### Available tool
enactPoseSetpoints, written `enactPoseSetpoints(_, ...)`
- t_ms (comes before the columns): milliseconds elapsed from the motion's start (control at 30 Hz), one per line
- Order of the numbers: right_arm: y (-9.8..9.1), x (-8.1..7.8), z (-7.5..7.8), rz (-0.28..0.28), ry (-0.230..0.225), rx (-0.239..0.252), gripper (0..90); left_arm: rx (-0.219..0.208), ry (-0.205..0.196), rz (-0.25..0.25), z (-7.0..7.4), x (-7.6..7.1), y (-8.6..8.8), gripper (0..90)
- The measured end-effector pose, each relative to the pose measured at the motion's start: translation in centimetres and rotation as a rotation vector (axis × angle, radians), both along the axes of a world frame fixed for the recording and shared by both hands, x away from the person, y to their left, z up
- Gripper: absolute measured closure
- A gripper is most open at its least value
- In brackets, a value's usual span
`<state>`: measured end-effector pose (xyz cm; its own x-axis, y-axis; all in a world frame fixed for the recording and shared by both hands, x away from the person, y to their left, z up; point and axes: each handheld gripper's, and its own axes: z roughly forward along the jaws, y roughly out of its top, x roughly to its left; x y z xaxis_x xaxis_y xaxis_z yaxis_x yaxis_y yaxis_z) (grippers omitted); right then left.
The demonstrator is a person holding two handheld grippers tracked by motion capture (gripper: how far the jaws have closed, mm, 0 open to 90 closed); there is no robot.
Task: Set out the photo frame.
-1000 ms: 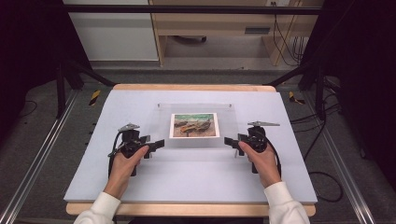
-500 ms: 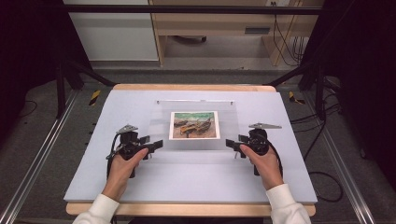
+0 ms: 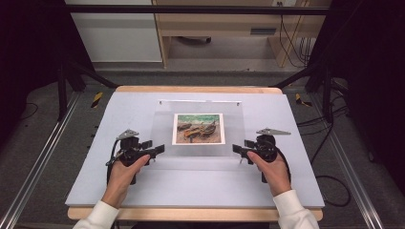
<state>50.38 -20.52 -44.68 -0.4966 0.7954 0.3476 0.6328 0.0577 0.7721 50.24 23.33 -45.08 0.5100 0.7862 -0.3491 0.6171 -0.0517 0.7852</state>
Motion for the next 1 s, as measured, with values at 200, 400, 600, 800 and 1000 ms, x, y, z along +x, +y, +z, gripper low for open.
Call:
enactPoseSetpoints(200,0.0,-0.3,0.0,-0.001,-0.012,-0.002,36.2,0.007,-0.009,-0.001,0.0,-0.3,0.1,30.9)
enactPoseSetpoints(400,0.0,-0.6,0.1,-0.004,-0.015,-0.006,37.3,0.016,-0.017,-0.002,0.1,-0.5,0.0,31.4)
enactPoseSetpoints(600,0.0,-0.9,0.2,-0.001,-0.029,-0.021,38.5,0.034,-0.026,-0.005,0.2,-0.9,0.0,31.8)
enactPoseSetpoints(800,0.0,-1.3,0.3,-0.006,-0.035,-0.026,39.9,0.042,-0.036,-0.009,0.3,-1.3,0.0,33.2)
enactPoseSetpoints(1000,-0.1,-1.7,0.4,0.001,-0.057,-0.043,42.1,0.057,-0.047,-0.011,0.4,-1.7,0.0,34.7)
